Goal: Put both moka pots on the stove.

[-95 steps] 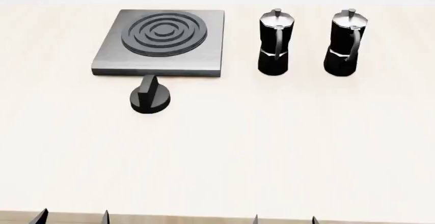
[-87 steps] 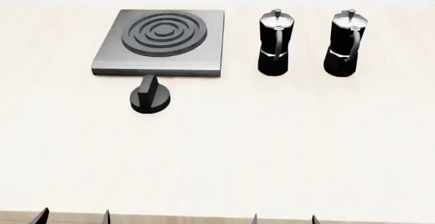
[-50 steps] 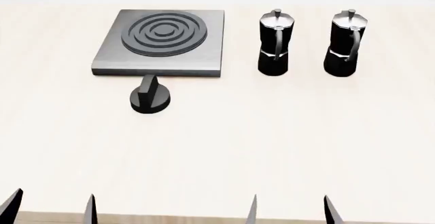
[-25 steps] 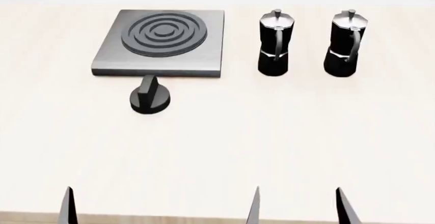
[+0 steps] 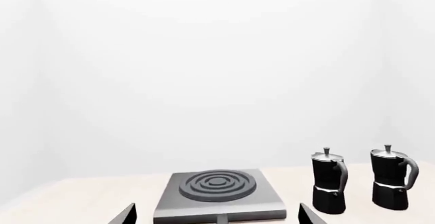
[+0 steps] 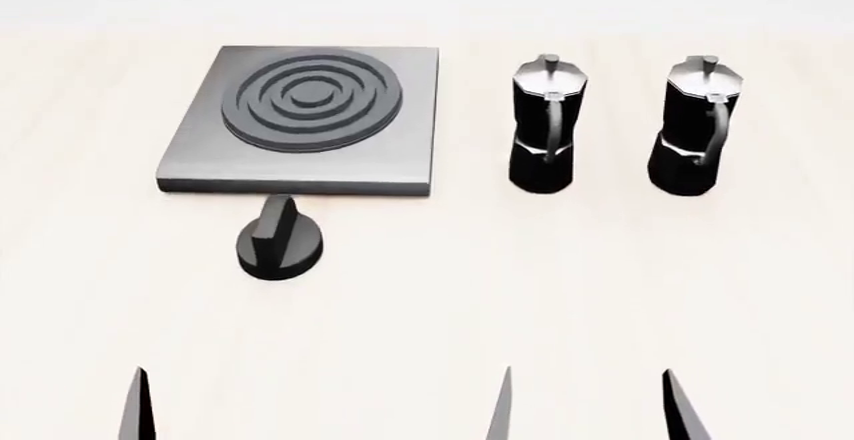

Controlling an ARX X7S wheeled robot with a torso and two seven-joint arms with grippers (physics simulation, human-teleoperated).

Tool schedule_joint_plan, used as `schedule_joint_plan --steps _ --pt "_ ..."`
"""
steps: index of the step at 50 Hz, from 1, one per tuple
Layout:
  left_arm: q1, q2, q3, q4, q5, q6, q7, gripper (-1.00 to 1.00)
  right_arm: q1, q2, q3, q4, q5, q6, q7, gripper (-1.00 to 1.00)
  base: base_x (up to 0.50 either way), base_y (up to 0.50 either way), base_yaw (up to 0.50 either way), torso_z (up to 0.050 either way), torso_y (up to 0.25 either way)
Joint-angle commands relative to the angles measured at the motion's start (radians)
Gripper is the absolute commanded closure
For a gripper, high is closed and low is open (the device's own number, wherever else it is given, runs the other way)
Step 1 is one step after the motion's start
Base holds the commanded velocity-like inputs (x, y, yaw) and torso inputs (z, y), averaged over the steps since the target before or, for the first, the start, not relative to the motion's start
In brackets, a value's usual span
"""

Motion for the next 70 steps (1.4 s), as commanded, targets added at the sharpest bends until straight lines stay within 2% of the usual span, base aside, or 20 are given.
schedule_joint_plan --steps 1,62,70 --pt "-0.004 -0.009 0.009 -0.011 -0.004 0.005 -0.010 -1.00 0.001 0.010 -0.011 0.010 -0.001 -0.010 0.011 -1.00 0.27 0.00 0.00 0.000 0.000" --pt "-0.013 -0.049 0.041 -0.016 -0.016 0.005 -0.058 -1.00 0.014 0.051 -0.041 0.033 0.016 -0.020 0.058 -1.00 0.28 0.00 0.00 0.000 0.000" --pt "-0.013 -0.054 0.044 -0.021 -0.019 0.010 -0.062 -1.00 0.012 0.055 -0.044 0.035 0.013 -0.029 0.066 -1.00 0.03 0.00 0.00 0.000 0.000"
